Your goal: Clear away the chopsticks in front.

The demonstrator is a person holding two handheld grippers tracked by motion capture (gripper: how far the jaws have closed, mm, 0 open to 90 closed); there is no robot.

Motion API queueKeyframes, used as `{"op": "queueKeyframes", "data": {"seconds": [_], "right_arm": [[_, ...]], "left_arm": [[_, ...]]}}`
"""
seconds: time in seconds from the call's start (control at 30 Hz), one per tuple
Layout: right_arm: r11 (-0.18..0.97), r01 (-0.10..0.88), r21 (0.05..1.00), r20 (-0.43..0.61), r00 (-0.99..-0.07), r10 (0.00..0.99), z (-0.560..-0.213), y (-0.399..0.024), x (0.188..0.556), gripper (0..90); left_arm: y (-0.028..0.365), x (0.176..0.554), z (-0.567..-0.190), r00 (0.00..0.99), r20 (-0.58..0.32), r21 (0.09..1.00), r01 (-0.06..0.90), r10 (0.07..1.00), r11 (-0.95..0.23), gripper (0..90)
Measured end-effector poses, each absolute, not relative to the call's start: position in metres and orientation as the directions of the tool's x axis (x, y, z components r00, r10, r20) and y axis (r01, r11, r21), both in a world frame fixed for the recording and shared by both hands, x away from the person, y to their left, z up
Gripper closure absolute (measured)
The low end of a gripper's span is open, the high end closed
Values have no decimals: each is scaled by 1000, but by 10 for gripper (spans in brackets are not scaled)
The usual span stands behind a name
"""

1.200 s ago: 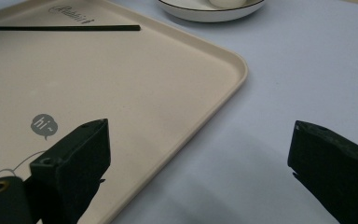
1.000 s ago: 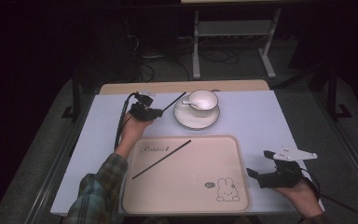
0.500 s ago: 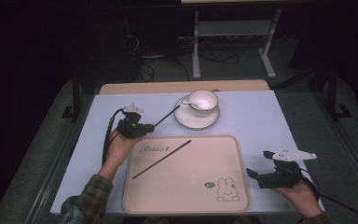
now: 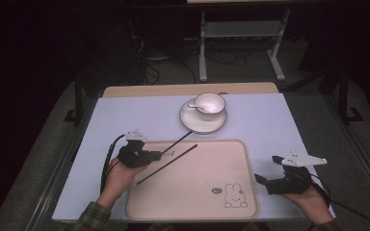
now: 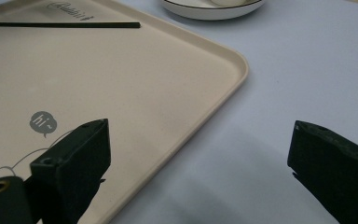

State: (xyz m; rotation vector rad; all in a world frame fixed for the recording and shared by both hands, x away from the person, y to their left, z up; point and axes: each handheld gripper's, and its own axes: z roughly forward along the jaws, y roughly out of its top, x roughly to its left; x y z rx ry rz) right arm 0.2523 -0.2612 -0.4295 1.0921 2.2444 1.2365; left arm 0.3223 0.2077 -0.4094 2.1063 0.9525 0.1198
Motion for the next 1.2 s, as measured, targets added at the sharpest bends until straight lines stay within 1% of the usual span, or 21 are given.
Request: {"op": "queueKeyframes", "data": {"seconds": [0.2, 0.37, 0.53, 0.63, 0.83, 0.87, 0.9, 1.0, 1.1, 1.13, 1.2], "right_arm": [[323, 460, 827, 56, -640, 766, -430, -261, 253, 50], [324, 459, 827, 56, -641, 766, -430, -261, 253, 51], [322, 459, 828, 57, -640, 767, -430, -261, 253, 51], [324, 460, 827, 56, -641, 766, -430, -261, 253, 52], [322, 459, 828, 58, -641, 765, -430, -261, 252, 51], [322, 459, 828, 59, -642, 764, -430, -261, 252, 51], [322, 459, 828, 59, -642, 764, -430, -261, 252, 51], [320, 457, 830, 61, -644, 762, -430, -261, 253, 51], [322, 458, 829, 61, -645, 762, -431, -261, 253, 51], [322, 459, 828, 61, -645, 762, -431, -261, 254, 51], [323, 459, 828, 61, -646, 761, -430, -261, 253, 51]], "left_arm": [[197, 308, -421, 732, -218, 683, 587, 646, -435, 851], [191, 308, -430, 743, -219, 656, 592, 633, -468, 851], [184, 307, -436, 755, -183, 633, 581, 630, -512, 849], [183, 307, -438, 754, -178, 621, 585, 632, -523, 847], [183, 307, -438, 753, -183, 620, 587, 632, -521, 831], [183, 307, -438, 750, -187, 619, 592, 634, -517, 810], [183, 307, -437, 749, -183, 616, 592, 637, -519, 810], [180, 311, -430, 752, -180, 637, 580, 635, -507, 794], [169, 323, -424, 767, -191, 657, 564, 612, -501, 785], [158, 331, -423, 791, -208, 670, 544, 575, -506, 809], [152, 335, -423, 803, -199, 668, 531, 562, -522, 858]]}}
